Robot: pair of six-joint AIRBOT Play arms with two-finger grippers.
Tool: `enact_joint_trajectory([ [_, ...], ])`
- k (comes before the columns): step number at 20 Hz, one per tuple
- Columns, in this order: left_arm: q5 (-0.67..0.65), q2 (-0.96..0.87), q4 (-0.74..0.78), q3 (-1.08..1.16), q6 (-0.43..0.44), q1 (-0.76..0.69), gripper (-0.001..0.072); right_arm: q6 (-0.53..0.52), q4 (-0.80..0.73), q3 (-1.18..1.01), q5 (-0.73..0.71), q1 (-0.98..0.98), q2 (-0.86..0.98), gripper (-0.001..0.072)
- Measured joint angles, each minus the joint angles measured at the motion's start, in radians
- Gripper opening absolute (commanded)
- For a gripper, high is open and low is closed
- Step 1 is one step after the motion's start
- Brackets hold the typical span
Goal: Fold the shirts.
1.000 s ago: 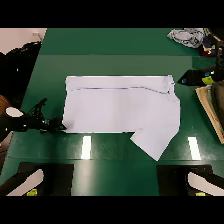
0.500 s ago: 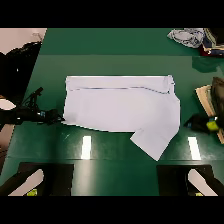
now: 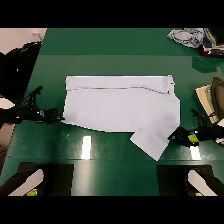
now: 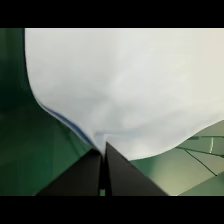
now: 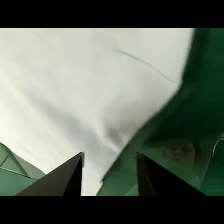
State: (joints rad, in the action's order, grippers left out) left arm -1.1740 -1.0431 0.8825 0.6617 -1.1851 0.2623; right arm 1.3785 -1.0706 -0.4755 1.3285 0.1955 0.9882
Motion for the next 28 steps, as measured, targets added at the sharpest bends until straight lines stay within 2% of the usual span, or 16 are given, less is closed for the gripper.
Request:
enact_joint_trajectory([
  [3,-0.009,0.0,0.002,0.0,0.005,0.0,0.0022,0.005,0.012,-0.042,-0.031,-0.074,0.063,0.0052],
  [4,-0.013,0.0,0.006,0.0,0.005,0.0,0.0021,0.005,0.016,-0.057,-0.037,-0.096,0.077,0.001],
  [7,-0.03,0.0,0.034,0.0,0.006,0.0,0.0021,0.007,0.017,-0.085,-0.049,-0.146,0.082,0.002],
  [8,-0.036,0.0,0.047,0.0,0.006,0.0,0.0021,0.009,0.014,-0.088,-0.05,-0.156,0.069,0.0183],
  [9,-0.042,0.0,0.058,0.0,0.006,0.0,0.0022,0.019,0.005,-0.088,-0.048,-0.161,0.055,0.047],
  [10,-0.044,0.0,0.065,0.0,0.006,0.0,0.0022,0.031,-0.013,-0.084,-0.038,-0.161,0.039,0.0505],
  [12,-0.05,0.0,0.077,0.0,0.007,0.0,0.0022,0.058,-0.059,-0.065,-0.012,-0.142,0.01,0.0494],
  [14,-0.053,0.0,0.08,0.0,0.007,0.0,0.0022,0.079,-0.083,-0.034,-0.005,-0.109,-0.011,0.0433],
  [17,-0.053,0.0,0.085,0.0,0.007,0.0,0.0022,0.092,-0.043,0.005,-0.022,-0.079,-0.007,0.0429],
  [18,-0.052,0.0,0.085,0.0,0.007,0.0,0.0022,0.088,-0.024,0.011,-0.032,-0.079,0.005,0.0389],
  [19,-0.052,0.0,0.085,0.0,0.007,0.0,0.0022,0.084,0.0,0.014,-0.052,-0.086,0.022,0.021],
  [20,-0.051,0.0,0.085,0.0,0.007,0.0,0.0022,0.077,0.014,0.014,-0.077,-0.099,0.042,0.01],
  [21,-0.05,0.0,0.085,0.0,0.007,0.0,0.0022,0.069,0.019,0.006,-0.091,-0.116,0.061,0.0052],
  [23,-0.051,0.0,0.085,0.0,0.007,0.0,0.002,0.052,0.029,-0.022,-0.108,-0.153,0.09,0.0011],
  [25,-0.064,0.002,0.092,0.0,0.007,0.0,0.002,0.04,0.016,-0.061,-0.114,-0.187,0.094,0.001],
  [28,-0.099,0.045,0.122,0.0,-0.003,0.0,0.002,0.034,-0.026,-0.12,-0.014,-0.233,0.021,0.001],
])
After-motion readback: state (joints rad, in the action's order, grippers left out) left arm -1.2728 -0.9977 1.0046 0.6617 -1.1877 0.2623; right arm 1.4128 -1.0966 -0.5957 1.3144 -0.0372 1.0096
